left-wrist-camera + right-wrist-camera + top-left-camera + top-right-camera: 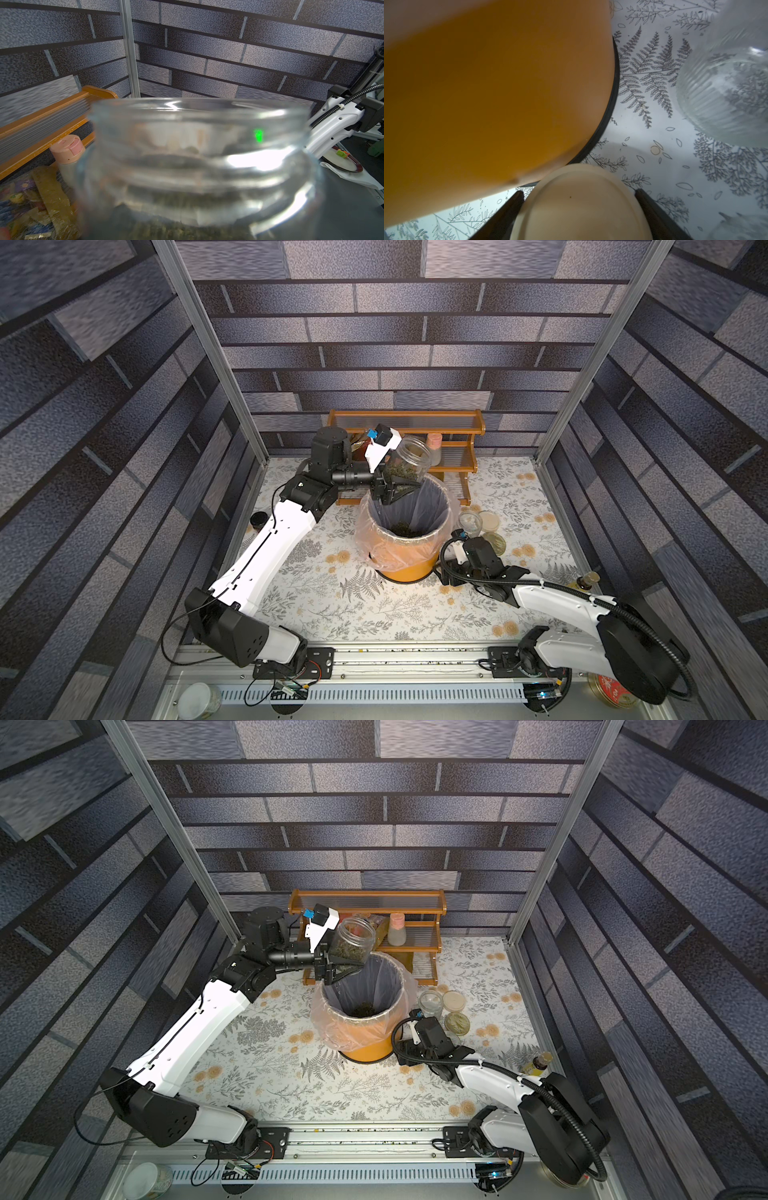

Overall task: Empty moldy tea leaves from jars
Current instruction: Move the trash bin to the center of the board, then place the lid at the center of the board.

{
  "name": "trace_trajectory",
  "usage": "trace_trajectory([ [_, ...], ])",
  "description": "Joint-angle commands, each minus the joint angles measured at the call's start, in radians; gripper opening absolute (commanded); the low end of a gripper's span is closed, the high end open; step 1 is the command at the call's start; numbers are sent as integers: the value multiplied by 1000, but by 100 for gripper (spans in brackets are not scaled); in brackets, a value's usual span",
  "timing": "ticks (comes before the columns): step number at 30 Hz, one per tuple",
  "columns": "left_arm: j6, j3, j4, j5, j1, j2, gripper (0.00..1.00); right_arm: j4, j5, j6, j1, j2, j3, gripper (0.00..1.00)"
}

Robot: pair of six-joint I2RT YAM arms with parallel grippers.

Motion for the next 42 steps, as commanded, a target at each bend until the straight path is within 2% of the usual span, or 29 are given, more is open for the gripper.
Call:
trace_trajectory([
  [1,19,23,37,0,4,-46,34,59,29,-15,11,18,-12,60],
  [9,21,29,30,2,3,-41,34,86,44,-26,11,57,-15,76],
  [13,22,35,28,3,3,-38,34,86,43,-29,11,41,-18,87],
  [18,25,42,20,2,3,-35,34,77,46,-31,11,2,-26,96],
  [25,26,41,21,-4,-2,-35,34,11,41,-27,11,-87,-8,98],
  [30,26,42,23,-9,-6,-37,34,-86,56,-30,11,-182,21,95],
  [36,27,47,22,-15,-12,-39,35,-256,128,-13,10,-283,81,91],
  [42,28,47,21,-25,-19,-39,35,-431,210,42,8,-306,188,92],
])
